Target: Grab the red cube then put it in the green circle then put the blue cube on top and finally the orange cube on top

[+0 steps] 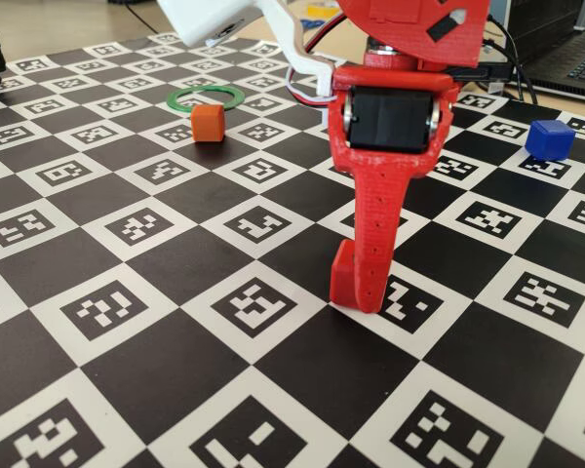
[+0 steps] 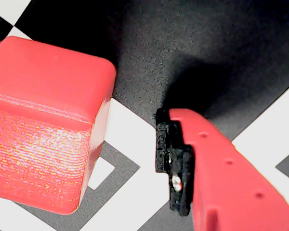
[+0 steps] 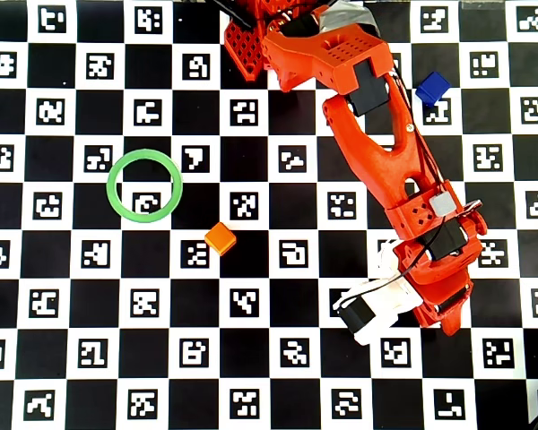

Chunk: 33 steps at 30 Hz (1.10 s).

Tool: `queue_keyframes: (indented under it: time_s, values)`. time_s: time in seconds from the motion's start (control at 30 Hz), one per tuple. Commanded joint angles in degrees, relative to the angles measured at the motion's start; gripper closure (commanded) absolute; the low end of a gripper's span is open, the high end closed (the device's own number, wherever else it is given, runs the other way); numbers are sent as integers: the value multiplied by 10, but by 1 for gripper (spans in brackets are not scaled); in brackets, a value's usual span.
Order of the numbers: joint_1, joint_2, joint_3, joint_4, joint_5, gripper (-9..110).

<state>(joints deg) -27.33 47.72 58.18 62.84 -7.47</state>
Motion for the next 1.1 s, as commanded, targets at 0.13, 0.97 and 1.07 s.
queue_keyframes:
  time_s: [0.13, 0.97, 1.07]
  values:
    - [7, 22, -43, -5, 13, 80]
    - [51, 325, 35, 87, 90, 93]
    - [79, 417, 100, 88, 69, 93]
